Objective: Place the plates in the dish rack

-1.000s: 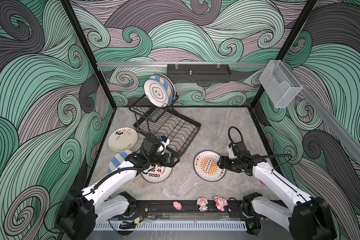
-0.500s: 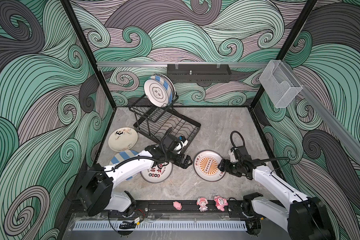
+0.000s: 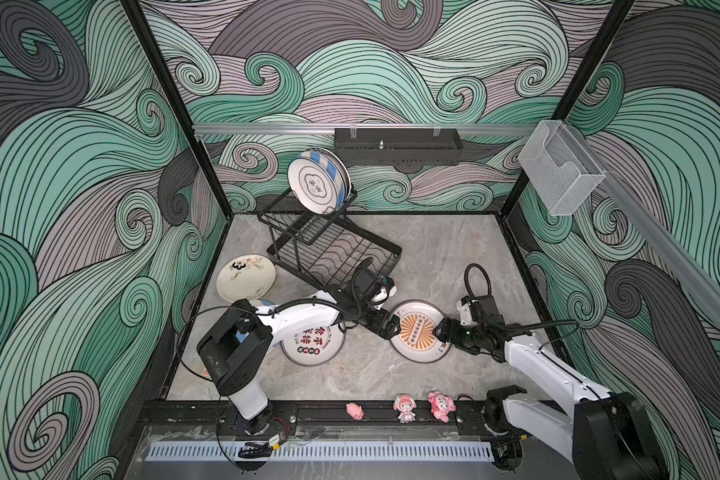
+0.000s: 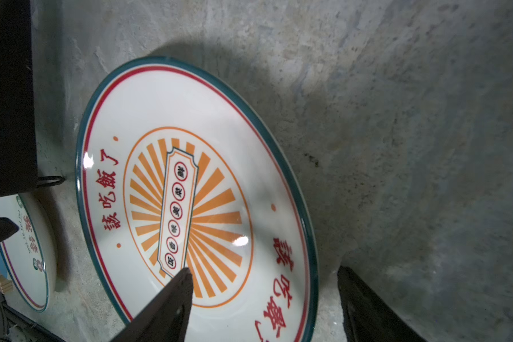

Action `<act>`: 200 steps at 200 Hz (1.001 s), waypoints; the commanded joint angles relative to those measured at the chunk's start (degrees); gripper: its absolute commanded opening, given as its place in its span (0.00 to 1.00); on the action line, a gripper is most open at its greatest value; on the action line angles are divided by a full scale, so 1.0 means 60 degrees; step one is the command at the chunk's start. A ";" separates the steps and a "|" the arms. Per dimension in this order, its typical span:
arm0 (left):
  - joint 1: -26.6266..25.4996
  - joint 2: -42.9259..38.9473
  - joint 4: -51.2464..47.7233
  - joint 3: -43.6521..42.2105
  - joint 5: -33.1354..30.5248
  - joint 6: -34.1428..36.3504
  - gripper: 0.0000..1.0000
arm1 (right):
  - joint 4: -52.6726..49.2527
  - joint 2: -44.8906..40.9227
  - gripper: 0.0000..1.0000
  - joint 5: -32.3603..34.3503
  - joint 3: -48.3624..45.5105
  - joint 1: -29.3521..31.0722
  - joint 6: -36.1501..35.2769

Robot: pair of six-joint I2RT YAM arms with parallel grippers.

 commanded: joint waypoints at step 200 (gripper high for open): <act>-0.0481 0.2424 -0.0100 0.1271 0.0464 0.0976 0.99 | 0.0551 0.1138 0.75 -0.1593 -0.0248 -0.0507 -0.0282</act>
